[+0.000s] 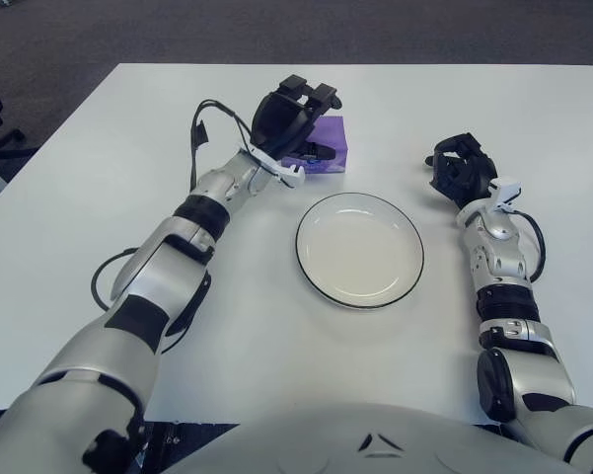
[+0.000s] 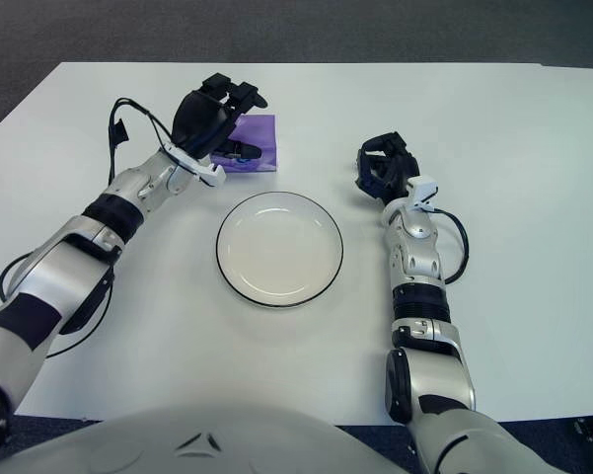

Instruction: Put the tissue paper into the plate.

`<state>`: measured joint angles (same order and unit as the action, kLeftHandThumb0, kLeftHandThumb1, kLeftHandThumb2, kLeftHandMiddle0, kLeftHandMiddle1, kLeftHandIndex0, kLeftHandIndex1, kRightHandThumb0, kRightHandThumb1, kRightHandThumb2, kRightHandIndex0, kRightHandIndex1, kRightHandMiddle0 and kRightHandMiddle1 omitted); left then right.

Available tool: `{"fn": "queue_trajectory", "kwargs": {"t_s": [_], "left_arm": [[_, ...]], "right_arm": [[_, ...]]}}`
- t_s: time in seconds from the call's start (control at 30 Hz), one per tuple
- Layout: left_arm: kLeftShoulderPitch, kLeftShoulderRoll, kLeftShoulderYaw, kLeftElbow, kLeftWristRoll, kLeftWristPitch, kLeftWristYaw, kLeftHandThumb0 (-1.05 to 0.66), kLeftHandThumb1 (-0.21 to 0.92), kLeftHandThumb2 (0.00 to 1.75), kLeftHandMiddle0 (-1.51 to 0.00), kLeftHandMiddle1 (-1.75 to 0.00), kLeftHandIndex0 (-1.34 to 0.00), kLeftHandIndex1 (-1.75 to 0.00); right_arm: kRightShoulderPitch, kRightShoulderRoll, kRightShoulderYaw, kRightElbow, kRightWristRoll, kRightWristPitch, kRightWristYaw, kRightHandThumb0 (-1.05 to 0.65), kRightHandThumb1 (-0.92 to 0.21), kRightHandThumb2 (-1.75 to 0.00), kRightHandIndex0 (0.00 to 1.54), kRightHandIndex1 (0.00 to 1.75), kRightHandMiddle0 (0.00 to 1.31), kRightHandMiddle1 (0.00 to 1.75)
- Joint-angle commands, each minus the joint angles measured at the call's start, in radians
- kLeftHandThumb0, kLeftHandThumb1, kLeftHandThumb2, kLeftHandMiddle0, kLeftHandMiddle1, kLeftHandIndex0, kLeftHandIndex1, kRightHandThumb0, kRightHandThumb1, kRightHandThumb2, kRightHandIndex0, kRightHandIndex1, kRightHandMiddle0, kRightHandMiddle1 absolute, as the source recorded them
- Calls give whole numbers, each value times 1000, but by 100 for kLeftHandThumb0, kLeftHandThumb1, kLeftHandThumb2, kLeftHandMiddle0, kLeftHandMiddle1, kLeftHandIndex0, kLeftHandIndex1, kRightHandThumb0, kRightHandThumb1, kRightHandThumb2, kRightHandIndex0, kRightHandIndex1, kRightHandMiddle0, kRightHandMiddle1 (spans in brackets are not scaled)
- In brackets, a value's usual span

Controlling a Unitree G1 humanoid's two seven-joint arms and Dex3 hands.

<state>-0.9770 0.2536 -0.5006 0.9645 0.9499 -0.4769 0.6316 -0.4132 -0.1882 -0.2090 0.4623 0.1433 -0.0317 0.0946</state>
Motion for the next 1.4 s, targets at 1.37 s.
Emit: {"fn": "queue_trajectory", "kwargs": {"t_s": [1.37], "left_arm": [[-82, -82, 39, 299, -325, -19, -597, -105, 92, 71, -14, 0, -12, -1]], "right_arm": [[90, 14, 31, 81, -14, 58, 12, -1, -52, -99, 60, 148, 29, 175]]}}
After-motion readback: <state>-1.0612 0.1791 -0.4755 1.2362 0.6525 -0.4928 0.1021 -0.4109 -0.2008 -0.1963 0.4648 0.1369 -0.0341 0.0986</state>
